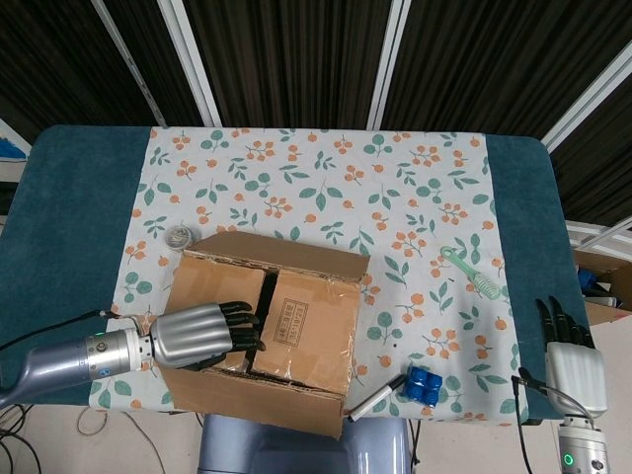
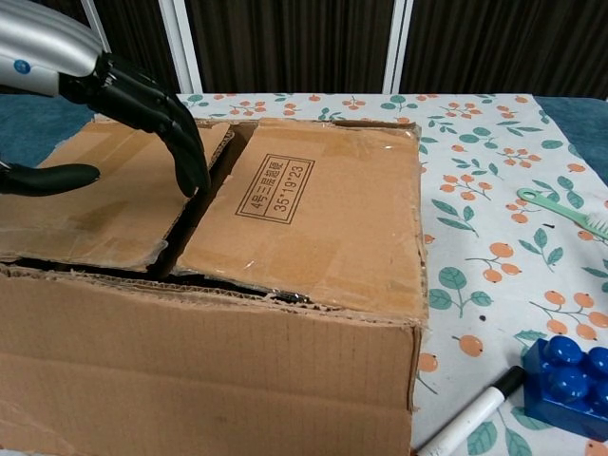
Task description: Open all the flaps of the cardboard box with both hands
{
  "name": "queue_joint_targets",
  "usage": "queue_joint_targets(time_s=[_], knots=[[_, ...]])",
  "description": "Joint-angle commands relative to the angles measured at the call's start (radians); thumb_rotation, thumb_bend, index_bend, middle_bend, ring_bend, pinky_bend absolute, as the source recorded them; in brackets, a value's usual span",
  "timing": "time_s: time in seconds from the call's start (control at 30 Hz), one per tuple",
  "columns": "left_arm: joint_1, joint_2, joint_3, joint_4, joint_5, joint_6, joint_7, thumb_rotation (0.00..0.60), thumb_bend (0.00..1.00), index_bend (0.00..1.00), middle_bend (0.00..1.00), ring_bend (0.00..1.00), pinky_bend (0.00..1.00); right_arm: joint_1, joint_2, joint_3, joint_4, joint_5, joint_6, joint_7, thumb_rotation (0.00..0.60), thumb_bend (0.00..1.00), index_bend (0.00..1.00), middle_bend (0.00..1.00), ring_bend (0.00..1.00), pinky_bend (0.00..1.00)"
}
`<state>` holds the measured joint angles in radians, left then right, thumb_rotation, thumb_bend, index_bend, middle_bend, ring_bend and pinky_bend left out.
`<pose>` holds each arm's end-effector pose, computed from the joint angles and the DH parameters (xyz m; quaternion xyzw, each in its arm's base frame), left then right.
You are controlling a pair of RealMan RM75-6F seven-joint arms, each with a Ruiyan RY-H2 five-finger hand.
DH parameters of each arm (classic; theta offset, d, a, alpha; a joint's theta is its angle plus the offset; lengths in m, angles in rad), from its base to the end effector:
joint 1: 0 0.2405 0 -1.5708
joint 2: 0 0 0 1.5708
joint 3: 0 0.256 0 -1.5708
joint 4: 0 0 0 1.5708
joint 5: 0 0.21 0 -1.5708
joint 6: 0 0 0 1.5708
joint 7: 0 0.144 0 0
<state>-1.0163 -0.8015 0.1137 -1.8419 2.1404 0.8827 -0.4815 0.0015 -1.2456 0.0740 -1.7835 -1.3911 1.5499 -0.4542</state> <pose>-0.0955 0.2719 0.1187 -0.9355 -0.1691 -0.2910 0.1072 -0.2883 -0.1575 0.1240 0.5683 -0.3780 0.3052 0.6641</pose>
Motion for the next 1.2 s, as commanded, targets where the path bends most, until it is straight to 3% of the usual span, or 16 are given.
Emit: queue_joint_targets(time_s=[0.03,1.2], knots=[[-0.003,-0.005,0.004,0.002,0.002,0.005,0.011,0.6,0.61,0.19,0.26,0.13,0.13,0.0,0.002,0.0,-0.001,0.0,0.0,0.003,0.6,0.18,0.0,0.08,0.17,0.23],[-0.036,-0.062,0.061,-0.009,-0.034,-0.05,0.133,0.6,0.61,0.19,0.28,0.13,0.1,-0.003,0.02,0.002,-0.004,0.005,0.002,0.033,0.6,0.18,0.0,0.08,0.17,0.23]])
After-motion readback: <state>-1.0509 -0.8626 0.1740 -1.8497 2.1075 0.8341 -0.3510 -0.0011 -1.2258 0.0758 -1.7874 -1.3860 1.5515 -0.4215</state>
